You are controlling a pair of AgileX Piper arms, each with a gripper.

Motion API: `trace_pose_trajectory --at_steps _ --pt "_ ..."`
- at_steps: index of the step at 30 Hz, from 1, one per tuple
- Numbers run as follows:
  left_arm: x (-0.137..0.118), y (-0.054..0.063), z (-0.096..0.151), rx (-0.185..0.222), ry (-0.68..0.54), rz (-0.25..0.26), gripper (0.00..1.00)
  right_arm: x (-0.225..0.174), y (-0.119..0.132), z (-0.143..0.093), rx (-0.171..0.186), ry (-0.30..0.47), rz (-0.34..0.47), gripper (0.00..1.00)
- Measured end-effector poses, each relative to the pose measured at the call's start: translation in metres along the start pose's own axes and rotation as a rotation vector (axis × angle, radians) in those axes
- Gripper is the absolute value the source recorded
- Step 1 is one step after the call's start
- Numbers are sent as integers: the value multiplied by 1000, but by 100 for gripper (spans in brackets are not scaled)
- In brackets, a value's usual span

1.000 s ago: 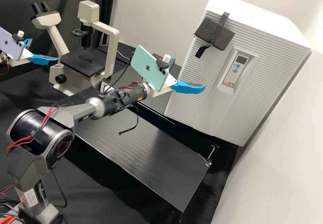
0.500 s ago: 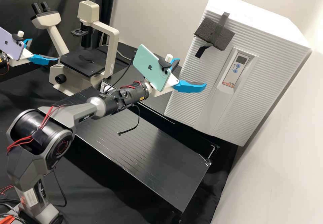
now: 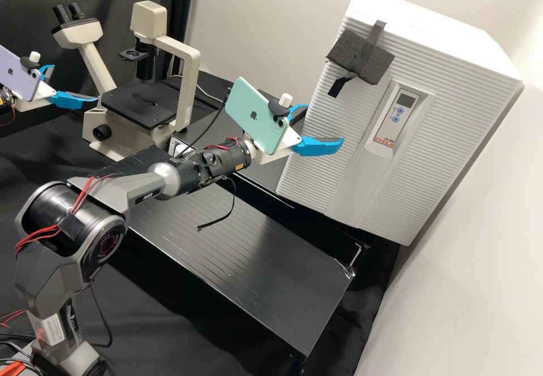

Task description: Open the incubator door.

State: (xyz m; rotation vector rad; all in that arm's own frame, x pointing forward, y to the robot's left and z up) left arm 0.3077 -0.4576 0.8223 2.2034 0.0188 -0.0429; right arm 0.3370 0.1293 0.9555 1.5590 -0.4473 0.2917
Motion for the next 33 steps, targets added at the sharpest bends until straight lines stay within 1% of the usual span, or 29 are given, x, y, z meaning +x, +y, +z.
trace_pose_trajectory --at_steps 18,29,32,33 --pt "0 0 0 0 0 0 100 1 -2 3 -4 -11 -30 0" --pt "0 0 0 0 0 0 100 1 -2 3 -21 -3 -38 0" --pt "0 0 0 0 0 0 100 2 -1 3 -35 4 -40 0" --pt "0 0 0 0 0 0 100 2 0 3 -32 5 -46 0"
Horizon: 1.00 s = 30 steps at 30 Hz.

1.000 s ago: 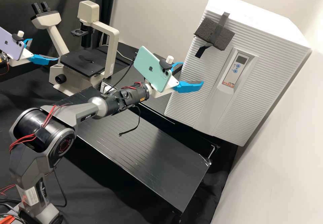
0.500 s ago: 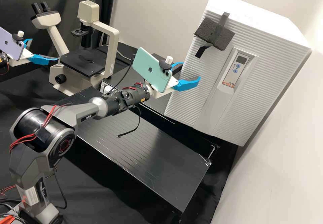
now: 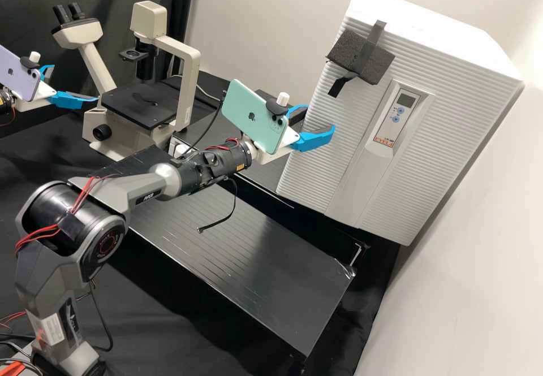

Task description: Open the incubator door.

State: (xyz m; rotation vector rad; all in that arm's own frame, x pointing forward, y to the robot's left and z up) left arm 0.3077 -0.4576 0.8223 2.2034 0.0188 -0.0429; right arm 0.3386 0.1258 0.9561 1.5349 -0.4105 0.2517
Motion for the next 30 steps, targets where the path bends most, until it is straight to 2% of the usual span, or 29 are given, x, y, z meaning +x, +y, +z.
trace_pose_trajectory --at_steps 14,24,30 --pt "0 0 0 0 0 0 100 -5 11 14 3 19 -24 0" --pt "0 0 0 0 0 0 100 -38 32 30 60 30 -10 0" --pt "0 0 0 0 0 0 100 -65 47 40 69 24 36 0"
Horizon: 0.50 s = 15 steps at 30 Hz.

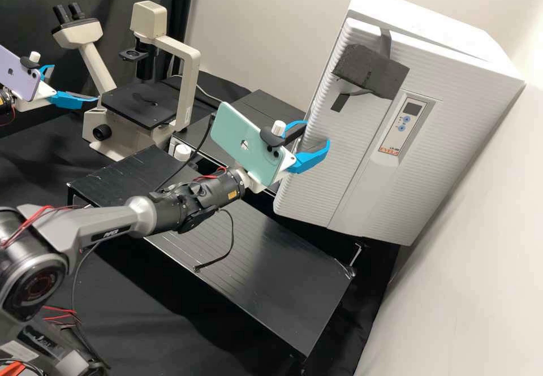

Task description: Open the incubator door.

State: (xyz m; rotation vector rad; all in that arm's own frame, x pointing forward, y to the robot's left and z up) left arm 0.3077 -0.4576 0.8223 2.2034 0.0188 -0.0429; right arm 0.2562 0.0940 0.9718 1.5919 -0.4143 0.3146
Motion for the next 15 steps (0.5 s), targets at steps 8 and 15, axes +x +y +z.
trace_pose_trajectory --at_steps 8,15 --pt "0 0 0 0 0 0 100 -29 21 11 -9 -31 70 0" --pt "0 0 0 0 0 0 100 -39 28 17 -45 -63 124 100"
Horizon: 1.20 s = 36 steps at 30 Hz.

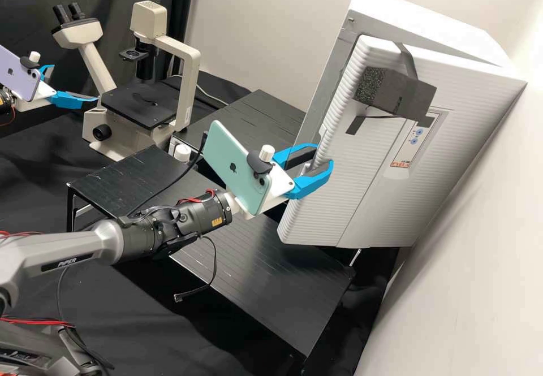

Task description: Open the incubator door.

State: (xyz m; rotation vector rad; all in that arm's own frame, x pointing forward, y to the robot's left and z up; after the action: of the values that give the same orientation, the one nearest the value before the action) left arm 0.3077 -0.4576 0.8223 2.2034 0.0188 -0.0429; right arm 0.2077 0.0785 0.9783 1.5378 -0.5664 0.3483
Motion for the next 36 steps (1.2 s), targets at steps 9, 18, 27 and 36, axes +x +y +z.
trace_pose_trajectory --at_steps 9,18,27,36 --pt "0 0 0 0 0 0 100 -4 12 6 -149 -60 143 100" --pt "0 0 0 0 0 0 100 -9 26 23 -100 -261 322 100" --pt "0 0 0 0 0 0 100 -8 20 33 -35 -355 322 100" --pt "0 0 0 0 0 0 100 -21 17 20 -8 -286 304 100"
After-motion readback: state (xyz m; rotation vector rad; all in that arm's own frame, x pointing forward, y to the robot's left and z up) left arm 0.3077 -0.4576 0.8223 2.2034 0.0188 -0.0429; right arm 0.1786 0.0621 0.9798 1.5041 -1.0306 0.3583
